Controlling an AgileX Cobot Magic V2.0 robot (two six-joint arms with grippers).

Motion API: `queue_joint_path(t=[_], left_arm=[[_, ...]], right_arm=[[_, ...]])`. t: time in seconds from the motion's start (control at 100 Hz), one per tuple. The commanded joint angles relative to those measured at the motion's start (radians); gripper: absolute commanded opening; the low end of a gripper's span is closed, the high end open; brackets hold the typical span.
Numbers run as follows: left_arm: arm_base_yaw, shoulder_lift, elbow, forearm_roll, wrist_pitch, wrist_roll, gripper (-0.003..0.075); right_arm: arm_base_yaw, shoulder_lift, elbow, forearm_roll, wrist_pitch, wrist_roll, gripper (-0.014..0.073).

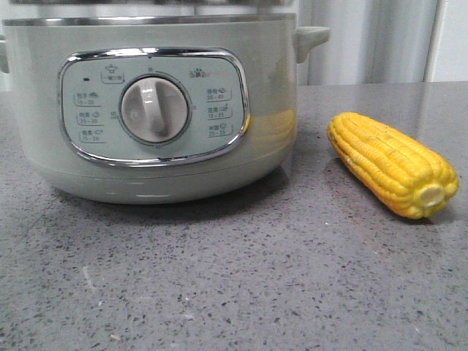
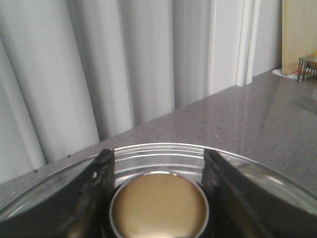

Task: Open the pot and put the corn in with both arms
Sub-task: 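Lift the glass lid off the pot with the left gripper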

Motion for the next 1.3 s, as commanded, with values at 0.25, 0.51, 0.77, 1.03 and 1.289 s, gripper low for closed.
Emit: queue_joint_path(t=[0.25,0.51,0.77,1.03,1.289], left_arm=[[-0.002,-0.174,-0.095,-0.007,-0.141,0.154,-0.0020],[0.062,-0.305,-0.095,-0.113,-0.039,0.234,-0.0020],[0.274,-0.429,-0.064,-0.121,0.108,0.234,-0.0020],[0.447,-0.559,0.076,-0.140,0.127,0.234,-0.0020],[0.569,-0.688,0.284,-0.185,0.125,0.234,-0.0020]], right_arm=[[0.001,0.013,-0.025,-0.004,-0.082,-0.002,-0.0074],[0.001,0.013,-0.025,-0.004,-0.084,-0.002,-0.0074],[0.001,0.013,-0.025,-0.004,-0.084,-0.002,-0.0074],[0.001,0.013,-0.025,-0.004,-0.084,-0.002,-0.0074],[0.001,0.013,-0.025,-0.004,-0.084,-0.002,-0.0074]])
